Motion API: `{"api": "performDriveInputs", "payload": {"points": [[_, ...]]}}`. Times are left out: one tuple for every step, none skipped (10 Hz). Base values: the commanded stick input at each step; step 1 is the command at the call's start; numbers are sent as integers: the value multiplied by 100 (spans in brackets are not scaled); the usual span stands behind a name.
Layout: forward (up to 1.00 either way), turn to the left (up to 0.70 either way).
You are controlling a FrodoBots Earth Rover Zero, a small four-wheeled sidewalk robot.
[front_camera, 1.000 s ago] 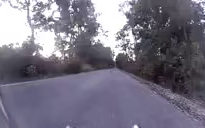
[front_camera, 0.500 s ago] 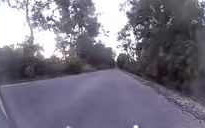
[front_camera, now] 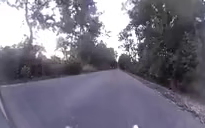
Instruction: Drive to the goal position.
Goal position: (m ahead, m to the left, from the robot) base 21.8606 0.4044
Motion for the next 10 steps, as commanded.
{"api": "performDriveInputs", "payload": {"points": [[70, 0], [70, 0], [70, 0], [70, 0], [70, 0], [70, 0], [70, 0], [70, 0], [70, 0], [70, 0]]}}
